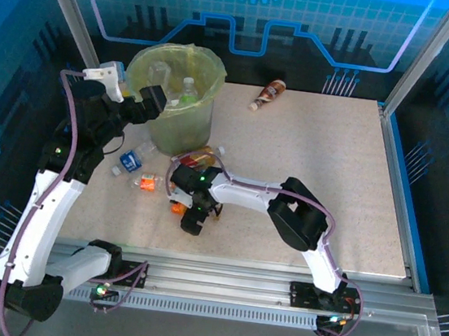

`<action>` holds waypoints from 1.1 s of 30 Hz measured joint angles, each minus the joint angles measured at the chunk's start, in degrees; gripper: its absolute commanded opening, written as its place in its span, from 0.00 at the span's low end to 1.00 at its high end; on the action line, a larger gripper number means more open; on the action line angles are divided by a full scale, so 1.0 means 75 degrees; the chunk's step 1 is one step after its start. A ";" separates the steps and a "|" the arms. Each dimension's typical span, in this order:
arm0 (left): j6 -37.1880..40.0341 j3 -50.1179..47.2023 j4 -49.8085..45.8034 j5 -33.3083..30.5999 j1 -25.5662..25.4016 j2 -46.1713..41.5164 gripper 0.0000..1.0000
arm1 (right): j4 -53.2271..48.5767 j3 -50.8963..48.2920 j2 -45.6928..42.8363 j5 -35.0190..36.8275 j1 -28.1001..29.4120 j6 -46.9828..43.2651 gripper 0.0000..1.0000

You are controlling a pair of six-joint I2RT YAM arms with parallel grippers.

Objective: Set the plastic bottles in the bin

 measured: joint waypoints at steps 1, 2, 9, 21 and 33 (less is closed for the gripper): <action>0.0000 0.0000 0.0003 0.0000 0.0000 0.0006 0.99 | 0.0032 -0.0087 -0.0055 -0.0029 -0.0006 0.0026 0.92; 0.0000 0.0000 0.0012 0.0000 0.0000 0.0012 0.99 | 0.0052 -0.0192 -0.0114 -0.0052 -0.0015 0.0055 0.90; 0.0000 0.0000 0.0140 0.0000 0.0000 0.0012 0.99 | 0.0143 -0.0446 -0.0300 -0.0114 -0.0023 0.0160 0.55; -0.0003 0.0000 0.0160 0.0050 0.0000 0.0070 0.99 | 0.0332 -0.0854 -0.1431 -0.0111 -0.0050 0.0239 0.35; -0.0245 0.0000 0.0280 0.0667 0.0000 0.0117 0.99 | 0.1454 -0.2387 -0.4304 -0.0149 -0.0965 0.1003 0.35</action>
